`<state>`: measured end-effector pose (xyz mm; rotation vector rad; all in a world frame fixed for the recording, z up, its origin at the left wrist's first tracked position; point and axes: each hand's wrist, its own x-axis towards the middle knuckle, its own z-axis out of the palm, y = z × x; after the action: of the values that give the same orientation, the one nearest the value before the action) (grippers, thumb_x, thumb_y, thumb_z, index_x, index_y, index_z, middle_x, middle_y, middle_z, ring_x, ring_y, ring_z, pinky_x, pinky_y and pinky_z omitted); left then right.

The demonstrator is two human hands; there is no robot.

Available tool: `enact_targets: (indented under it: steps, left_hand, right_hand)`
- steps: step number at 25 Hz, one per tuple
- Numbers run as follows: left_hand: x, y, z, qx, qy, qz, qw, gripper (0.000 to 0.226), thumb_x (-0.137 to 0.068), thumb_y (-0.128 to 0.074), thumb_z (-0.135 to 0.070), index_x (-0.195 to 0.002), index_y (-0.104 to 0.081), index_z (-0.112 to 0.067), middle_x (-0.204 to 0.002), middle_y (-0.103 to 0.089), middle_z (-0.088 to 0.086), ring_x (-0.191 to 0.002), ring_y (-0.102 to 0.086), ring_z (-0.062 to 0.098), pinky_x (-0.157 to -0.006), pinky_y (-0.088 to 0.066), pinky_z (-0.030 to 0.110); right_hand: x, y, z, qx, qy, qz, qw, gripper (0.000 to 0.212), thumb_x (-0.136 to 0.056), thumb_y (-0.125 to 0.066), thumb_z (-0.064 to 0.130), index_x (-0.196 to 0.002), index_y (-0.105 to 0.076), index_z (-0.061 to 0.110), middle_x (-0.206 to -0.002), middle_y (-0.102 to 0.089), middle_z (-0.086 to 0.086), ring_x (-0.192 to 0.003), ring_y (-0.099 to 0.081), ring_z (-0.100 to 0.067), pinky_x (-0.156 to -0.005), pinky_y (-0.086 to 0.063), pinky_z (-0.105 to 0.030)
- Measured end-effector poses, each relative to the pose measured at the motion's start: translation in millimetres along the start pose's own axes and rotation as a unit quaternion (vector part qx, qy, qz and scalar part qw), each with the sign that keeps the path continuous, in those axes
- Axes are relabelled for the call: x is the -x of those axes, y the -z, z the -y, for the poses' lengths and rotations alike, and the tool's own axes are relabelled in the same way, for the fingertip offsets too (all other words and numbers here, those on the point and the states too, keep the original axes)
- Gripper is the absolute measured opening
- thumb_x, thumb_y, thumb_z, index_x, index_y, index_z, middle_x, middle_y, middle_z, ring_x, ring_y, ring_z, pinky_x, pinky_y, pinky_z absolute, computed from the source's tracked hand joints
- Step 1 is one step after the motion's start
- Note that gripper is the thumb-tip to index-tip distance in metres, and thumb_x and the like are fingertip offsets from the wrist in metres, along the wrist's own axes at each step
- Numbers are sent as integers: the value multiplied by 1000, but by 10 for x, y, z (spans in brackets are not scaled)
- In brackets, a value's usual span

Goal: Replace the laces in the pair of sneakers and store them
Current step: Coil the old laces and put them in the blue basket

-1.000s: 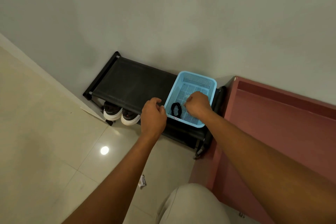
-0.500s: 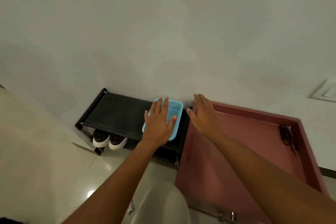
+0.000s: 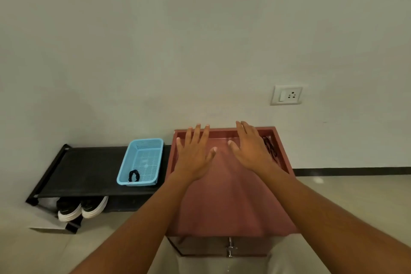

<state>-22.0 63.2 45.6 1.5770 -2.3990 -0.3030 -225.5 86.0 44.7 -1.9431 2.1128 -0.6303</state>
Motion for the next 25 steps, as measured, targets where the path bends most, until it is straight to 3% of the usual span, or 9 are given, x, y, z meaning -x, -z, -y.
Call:
enact_targets:
  steps: [4,6,9,11,19,25]
  left_hand:
    - [-145,-306,-514,-4,-36,32,999,73,-104,-23,-63,-164,4,-32,-173,6,1,-158,10,26,-123,2,65]
    - [-197,-450,-598,5,-42,41,998,73,-104,-25,-63,-164,2,-31,-173,5,1,-158,10,25,-123,2,64]
    - [-246,-645,-570,10,-43,55,998,73,-104,-27,-62,-164,1,-31,-173,6,1,-158,11,24,-124,2,62]
    - [-275,-772,-501,8,-39,67,997,73,-105,-28,-62,-164,1,-30,-173,6,0,-158,11,24,-125,3,61]
    - [-372,-1158,-423,10,-53,82,995,73,-105,-33,-59,-165,-4,-28,-173,0,3,-159,6,25,-125,-1,61]
    - [-381,-1253,-439,15,-49,96,994,74,-103,-38,-57,-164,-8,-26,-172,-4,5,-158,2,27,-125,-3,62]
  right_hand:
    - [124,68,-613,19,-61,13,998,70,-104,-48,45,-163,-22,17,-168,-26,-7,-154,-24,-30,-123,-29,-49]
    - [102,59,-875,36,-90,16,995,61,-103,-53,37,-157,-35,15,-160,-37,-9,-146,-35,-31,-118,-36,-47]
    - [2,21,-1215,94,-136,0,986,33,-98,-60,26,-128,-64,14,-129,-52,-10,-117,-47,-30,-98,-48,-44]
    - [-59,-75,-1371,129,-173,9,976,20,-97,-61,23,-111,-71,13,-115,-51,-9,-107,-46,-27,-89,-48,-40]
    - [-172,-482,-1495,268,-180,27,946,21,-95,-53,7,-101,-72,15,-117,-53,-8,-107,-47,-27,-87,-45,-39]
    - [-210,-575,-1535,302,-168,18,938,21,-94,-54,9,-100,-72,16,-115,-53,-7,-105,-46,-26,-89,-44,-40]
